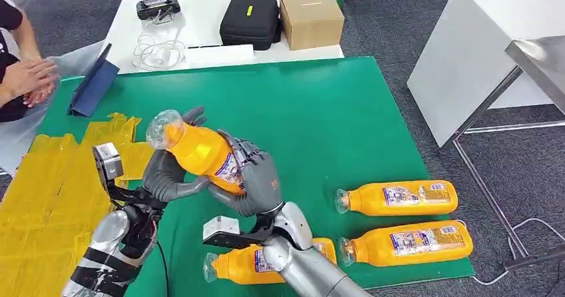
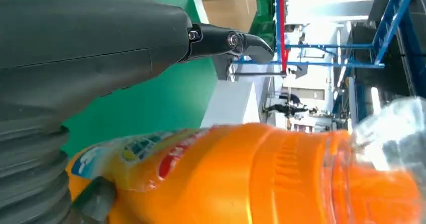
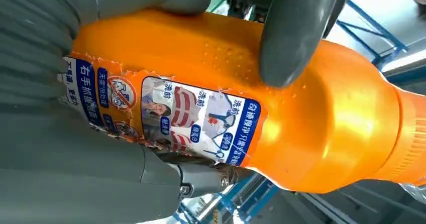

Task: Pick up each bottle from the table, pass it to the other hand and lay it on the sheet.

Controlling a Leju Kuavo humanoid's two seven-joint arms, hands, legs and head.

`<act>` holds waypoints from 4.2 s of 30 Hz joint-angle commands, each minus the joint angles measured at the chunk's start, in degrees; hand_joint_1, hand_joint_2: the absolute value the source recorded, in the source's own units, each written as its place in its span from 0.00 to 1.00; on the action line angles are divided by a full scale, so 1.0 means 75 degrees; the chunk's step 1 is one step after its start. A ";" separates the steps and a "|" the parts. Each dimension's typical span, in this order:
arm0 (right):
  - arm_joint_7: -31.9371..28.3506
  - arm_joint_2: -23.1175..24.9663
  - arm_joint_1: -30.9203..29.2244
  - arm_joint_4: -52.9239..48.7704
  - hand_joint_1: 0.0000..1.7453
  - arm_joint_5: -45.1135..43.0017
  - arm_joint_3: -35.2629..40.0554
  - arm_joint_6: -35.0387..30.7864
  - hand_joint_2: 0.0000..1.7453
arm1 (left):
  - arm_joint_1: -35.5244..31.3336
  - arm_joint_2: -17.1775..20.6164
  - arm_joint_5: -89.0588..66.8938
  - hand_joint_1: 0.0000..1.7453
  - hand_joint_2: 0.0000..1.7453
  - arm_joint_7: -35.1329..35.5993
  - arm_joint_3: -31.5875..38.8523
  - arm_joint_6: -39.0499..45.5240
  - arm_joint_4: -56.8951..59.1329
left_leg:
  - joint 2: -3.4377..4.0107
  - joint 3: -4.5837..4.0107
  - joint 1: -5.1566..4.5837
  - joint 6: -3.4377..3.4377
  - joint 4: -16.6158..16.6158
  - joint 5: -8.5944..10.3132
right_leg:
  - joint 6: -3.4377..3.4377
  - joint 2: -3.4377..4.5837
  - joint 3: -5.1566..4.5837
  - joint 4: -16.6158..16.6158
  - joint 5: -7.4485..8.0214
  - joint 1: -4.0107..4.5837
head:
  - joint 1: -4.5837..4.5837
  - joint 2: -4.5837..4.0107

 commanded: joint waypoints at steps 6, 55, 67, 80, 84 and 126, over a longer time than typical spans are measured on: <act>0.0091 0.0008 -0.0100 0.0778 1.00 0.0258 0.0533 -0.0003 1.00 | -0.0391 -0.0026 0.0133 0.00 1.00 0.0073 -0.0230 -0.0076 0.0399 | -0.0020 0.0014 0.0010 -0.0004 -0.0001 -0.0002 | -0.0011 -0.0014 0.0021 -0.0007 -0.0003 0.0010 | 0.0003 0.0000; 0.0020 -0.0963 0.0685 -0.3055 0.00 -0.2196 0.0211 0.2188 1.00 | -0.0194 0.0107 -0.0584 1.00 1.00 -0.0313 0.0886 0.1167 -0.0042 | -0.0016 -0.0001 0.0015 -0.0007 0.0008 -0.0007 | -0.0014 -0.0008 0.0011 -0.0001 -0.0004 0.0015 | 0.0003 0.0000; 0.0339 -0.1689 0.0963 -0.4491 0.00 -0.3376 -0.0390 0.3517 1.00 | -0.1140 0.0676 -0.4351 1.00 1.00 -0.0617 0.1450 0.4019 0.0777 | -0.0028 0.0002 0.0021 -0.0006 0.0013 -0.0005 | -0.0015 -0.0020 0.0016 -0.0001 -0.0006 0.0021 | 0.0003 0.0000; 0.0303 -0.1733 0.1258 -0.5076 0.00 -0.3508 -0.1279 0.3472 1.00 | -0.1761 0.1088 -1.0620 1.00 1.00 0.0975 0.1147 0.5823 0.3036 | -0.0025 0.0009 0.0009 -0.0008 -0.0001 0.0001 | -0.0013 -0.0020 0.0016 -0.0004 -0.0006 0.0008 | 0.0000 0.0000; 0.0346 -0.1720 0.1405 -0.5100 0.00 -0.3558 -0.1536 0.3500 1.00 | -0.1653 0.1385 -1.2109 1.00 1.00 0.1415 0.1107 0.5999 0.3897 | -0.0015 0.0023 0.0012 -0.0009 -0.0005 -0.0002 | -0.0015 -0.0008 0.0027 -0.0010 -0.0004 0.0012 | 0.0003 0.0000; 0.0983 -0.2032 0.1652 -0.4572 0.00 -0.2392 -0.1518 0.3763 1.00 | -0.0269 0.0805 -0.7596 0.00 1.00 -0.0652 0.4202 0.3712 0.3005 | -0.0009 0.0007 0.0017 -0.0005 -0.0001 -0.0006 | -0.0011 -0.0002 0.0016 -0.0013 -0.0004 0.0017 | 0.0003 0.0000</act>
